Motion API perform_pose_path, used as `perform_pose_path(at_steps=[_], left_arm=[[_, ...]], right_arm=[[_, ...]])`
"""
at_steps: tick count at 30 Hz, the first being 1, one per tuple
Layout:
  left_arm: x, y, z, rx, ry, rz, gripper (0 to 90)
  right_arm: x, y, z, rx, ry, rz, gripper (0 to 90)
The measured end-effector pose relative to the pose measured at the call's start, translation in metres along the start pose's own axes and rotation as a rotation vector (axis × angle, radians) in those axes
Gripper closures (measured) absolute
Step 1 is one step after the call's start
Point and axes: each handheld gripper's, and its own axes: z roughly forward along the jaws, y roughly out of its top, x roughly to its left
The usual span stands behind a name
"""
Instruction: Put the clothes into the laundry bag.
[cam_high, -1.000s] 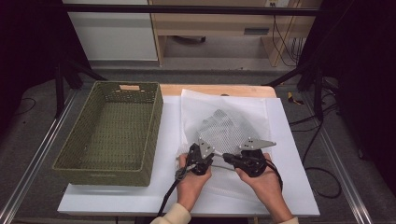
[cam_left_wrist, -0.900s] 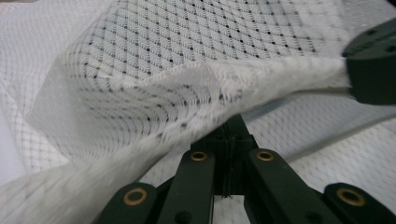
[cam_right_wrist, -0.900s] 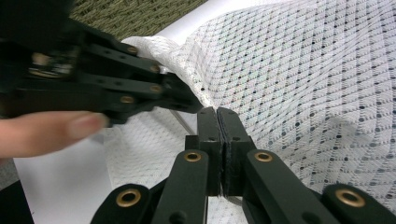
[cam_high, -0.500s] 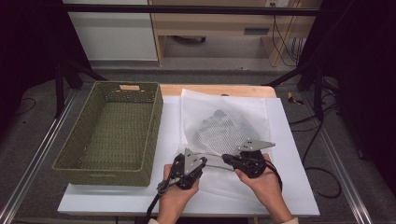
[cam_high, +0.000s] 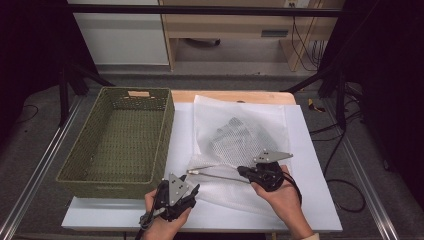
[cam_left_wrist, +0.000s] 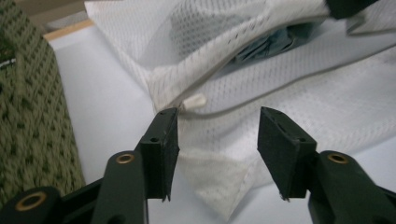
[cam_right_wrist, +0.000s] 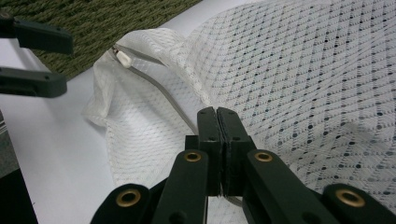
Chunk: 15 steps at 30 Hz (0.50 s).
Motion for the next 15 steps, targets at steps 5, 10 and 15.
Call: perform_pose_path(at_steps=[5, 10, 15], left_arm=[[-0.005, -0.010, 0.010, 0.043, 0.041, -0.005, 36.6], [-0.005, -0.015, 0.019, 0.068, 0.037, -0.036, 31.1], [-0.001, -0.018, 0.034, 0.099, 0.038, -0.071, 30.2]], right_arm=[[-0.001, -0.001, 0.000, 0.002, -0.002, -0.006, 89.4], [-0.001, -0.001, -0.001, 0.009, 0.000, -0.001, 89.3], [0.000, -0.001, 0.000, 0.012, -0.004, -0.009, 89.3]])
